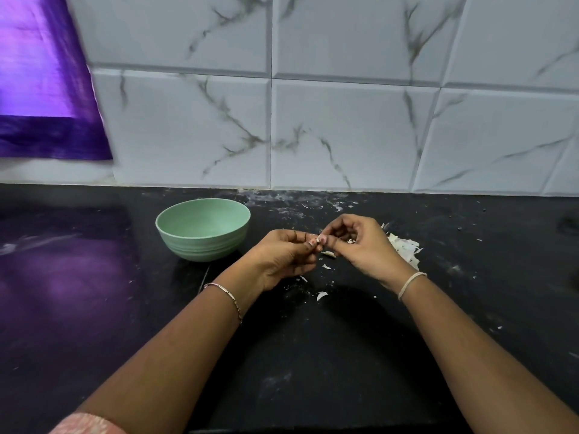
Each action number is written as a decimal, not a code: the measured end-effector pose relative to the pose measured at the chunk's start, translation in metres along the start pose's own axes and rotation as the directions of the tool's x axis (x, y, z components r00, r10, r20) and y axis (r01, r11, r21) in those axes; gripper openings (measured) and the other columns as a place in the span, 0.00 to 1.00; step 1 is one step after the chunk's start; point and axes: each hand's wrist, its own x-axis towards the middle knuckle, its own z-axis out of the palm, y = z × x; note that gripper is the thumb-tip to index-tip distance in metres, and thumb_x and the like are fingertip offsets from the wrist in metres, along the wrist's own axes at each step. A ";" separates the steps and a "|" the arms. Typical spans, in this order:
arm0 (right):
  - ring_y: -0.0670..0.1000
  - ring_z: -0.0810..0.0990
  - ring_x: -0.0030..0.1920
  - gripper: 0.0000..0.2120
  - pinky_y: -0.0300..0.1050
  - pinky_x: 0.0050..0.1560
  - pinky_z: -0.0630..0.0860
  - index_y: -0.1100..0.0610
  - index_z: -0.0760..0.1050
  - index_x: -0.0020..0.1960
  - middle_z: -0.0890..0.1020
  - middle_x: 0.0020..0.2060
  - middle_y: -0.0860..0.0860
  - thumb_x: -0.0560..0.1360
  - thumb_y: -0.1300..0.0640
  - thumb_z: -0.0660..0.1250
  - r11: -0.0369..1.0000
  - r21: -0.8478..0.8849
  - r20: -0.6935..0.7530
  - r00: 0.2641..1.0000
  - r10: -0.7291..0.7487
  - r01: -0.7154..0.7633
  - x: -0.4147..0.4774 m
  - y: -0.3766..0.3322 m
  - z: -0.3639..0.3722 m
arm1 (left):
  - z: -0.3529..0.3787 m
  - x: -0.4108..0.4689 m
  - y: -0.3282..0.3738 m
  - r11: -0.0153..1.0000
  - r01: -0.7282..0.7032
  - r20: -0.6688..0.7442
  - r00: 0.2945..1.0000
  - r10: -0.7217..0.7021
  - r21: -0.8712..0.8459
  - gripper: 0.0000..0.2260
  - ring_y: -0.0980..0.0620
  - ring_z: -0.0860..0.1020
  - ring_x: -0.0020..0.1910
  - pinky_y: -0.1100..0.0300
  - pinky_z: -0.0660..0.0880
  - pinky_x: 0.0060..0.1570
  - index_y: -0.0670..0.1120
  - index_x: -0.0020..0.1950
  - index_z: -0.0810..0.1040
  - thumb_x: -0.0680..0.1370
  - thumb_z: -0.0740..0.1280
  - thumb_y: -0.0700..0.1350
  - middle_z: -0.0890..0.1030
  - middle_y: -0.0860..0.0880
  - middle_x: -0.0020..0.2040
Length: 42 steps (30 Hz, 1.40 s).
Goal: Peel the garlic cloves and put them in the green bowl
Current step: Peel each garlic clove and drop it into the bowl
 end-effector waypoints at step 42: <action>0.43 0.82 0.41 0.05 0.34 0.44 0.76 0.51 0.82 0.41 0.86 0.41 0.47 0.72 0.60 0.74 0.849 -0.492 0.466 0.882 0.068 0.195 0.035 -0.052 -0.017 | -0.031 0.019 -0.009 0.481 0.006 -0.232 0.881 0.412 0.877 0.01 0.50 0.79 0.48 0.60 0.72 0.44 0.49 0.47 0.76 0.76 0.67 0.44 0.80 0.52 0.44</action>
